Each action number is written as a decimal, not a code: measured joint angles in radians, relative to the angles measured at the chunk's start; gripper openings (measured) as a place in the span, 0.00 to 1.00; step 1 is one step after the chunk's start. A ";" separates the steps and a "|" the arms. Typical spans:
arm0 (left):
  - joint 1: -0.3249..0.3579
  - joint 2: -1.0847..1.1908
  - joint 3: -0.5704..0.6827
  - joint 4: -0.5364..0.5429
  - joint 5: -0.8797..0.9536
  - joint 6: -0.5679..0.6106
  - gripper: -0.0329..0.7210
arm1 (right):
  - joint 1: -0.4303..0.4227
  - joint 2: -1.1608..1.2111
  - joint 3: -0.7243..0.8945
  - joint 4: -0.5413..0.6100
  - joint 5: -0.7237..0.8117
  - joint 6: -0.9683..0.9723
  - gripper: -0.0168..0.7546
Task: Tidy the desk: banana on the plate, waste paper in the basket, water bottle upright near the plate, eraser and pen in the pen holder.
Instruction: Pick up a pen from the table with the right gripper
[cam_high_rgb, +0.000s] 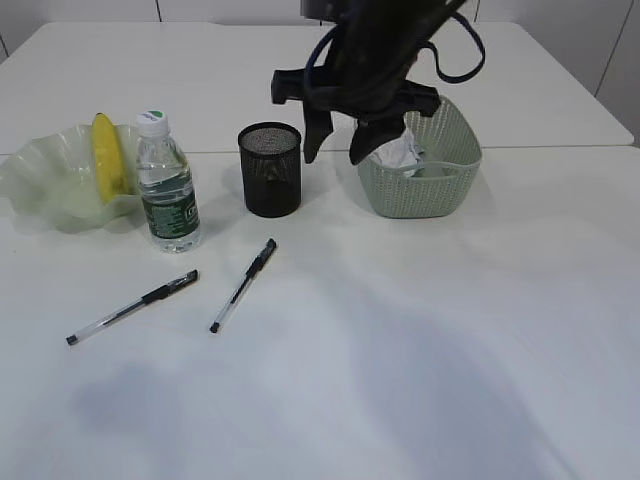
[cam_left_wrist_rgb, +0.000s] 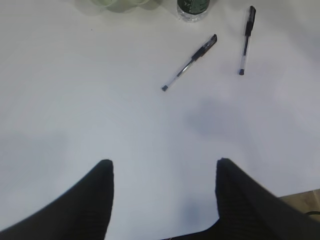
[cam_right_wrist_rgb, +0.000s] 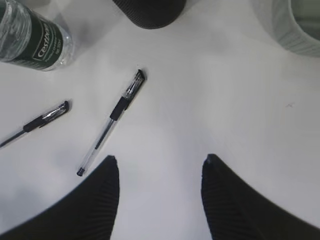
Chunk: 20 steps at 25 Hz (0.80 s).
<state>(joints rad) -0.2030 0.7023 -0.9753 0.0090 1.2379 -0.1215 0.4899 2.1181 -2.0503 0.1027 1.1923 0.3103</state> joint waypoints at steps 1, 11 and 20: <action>0.000 0.000 0.000 0.000 0.000 0.000 0.65 | 0.023 0.000 0.000 -0.033 0.000 0.039 0.53; 0.000 0.000 0.000 0.000 -0.024 0.000 0.65 | 0.127 0.052 0.000 -0.097 -0.059 0.378 0.49; 0.000 0.000 0.000 0.000 -0.025 0.000 0.65 | 0.137 0.174 -0.042 -0.016 -0.109 0.454 0.49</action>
<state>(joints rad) -0.2030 0.7023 -0.9753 0.0090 1.2127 -0.1215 0.6269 2.2923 -2.0918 0.0868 1.0833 0.7641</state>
